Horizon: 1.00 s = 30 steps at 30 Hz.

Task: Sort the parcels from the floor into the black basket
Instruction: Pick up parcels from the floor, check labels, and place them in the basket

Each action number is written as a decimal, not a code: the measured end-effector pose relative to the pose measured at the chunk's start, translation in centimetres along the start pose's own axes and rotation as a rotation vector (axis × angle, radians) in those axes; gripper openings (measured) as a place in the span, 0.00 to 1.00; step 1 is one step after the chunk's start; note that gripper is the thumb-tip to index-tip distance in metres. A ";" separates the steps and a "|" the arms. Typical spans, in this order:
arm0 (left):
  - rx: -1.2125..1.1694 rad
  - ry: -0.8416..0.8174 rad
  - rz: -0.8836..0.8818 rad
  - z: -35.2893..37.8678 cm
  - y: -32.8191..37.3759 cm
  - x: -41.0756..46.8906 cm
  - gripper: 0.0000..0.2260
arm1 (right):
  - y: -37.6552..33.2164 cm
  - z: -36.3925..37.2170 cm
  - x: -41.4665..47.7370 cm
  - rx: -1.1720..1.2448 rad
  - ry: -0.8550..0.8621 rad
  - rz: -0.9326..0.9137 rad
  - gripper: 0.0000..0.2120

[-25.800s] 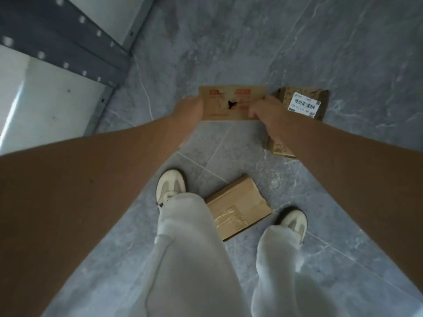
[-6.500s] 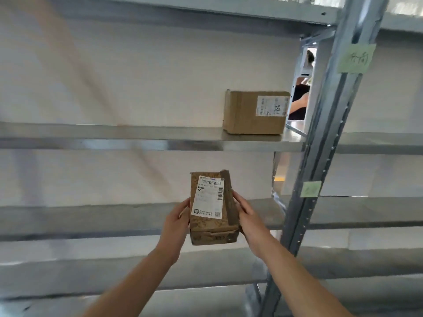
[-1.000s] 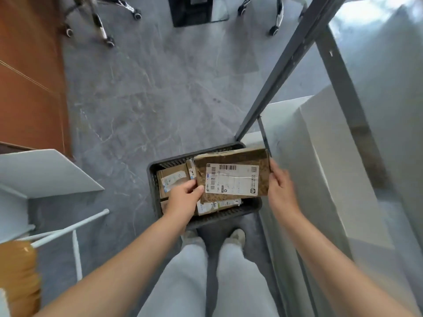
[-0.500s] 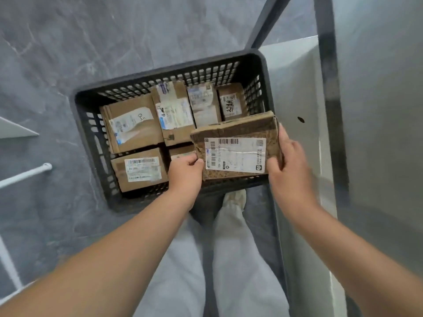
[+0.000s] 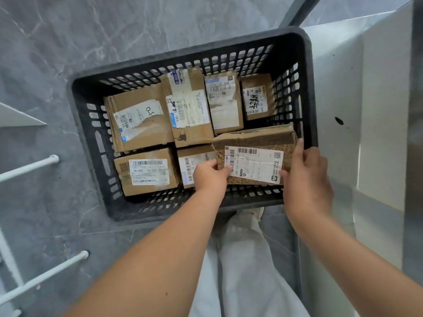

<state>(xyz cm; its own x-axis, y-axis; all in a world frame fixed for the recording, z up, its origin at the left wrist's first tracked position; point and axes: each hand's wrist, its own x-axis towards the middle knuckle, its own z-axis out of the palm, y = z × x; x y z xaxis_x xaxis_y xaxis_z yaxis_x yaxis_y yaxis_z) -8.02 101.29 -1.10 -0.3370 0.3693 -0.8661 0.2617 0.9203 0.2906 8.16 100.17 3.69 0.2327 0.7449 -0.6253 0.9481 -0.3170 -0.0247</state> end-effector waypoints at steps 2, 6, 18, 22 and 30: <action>0.044 0.008 0.018 0.5 -0.1 0.6 0.05 | 0.1 0.7 1.0 -0.058 -0.046 0.024 0.46; 0.140 0.080 0.018 1.3 0.1 1.6 0.07 | -0.3 2.2 2.1 0.000 -0.126 0.010 0.47; 0.360 0.126 0.000 2.8 1.0 4.0 0.10 | -1.0 3.7 4.7 -0.268 -0.198 -0.133 0.47; 0.312 0.160 0.006 2.4 0.7 3.1 0.13 | -0.6 3.7 4.1 -0.221 -0.182 -0.098 0.49; 0.399 0.189 0.053 -0.2 1.4 -1.8 0.18 | -4.2 -0.2 0.2 -0.394 -0.048 -0.285 0.39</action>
<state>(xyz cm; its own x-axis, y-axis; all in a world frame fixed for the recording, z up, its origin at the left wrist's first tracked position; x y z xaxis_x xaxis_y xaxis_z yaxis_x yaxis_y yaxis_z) -7.21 101.98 0.97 -0.4634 0.4663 -0.7535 0.5995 0.7912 0.1210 4.22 101.75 3.83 -0.0495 0.7387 -0.6722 0.9846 0.1490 0.0913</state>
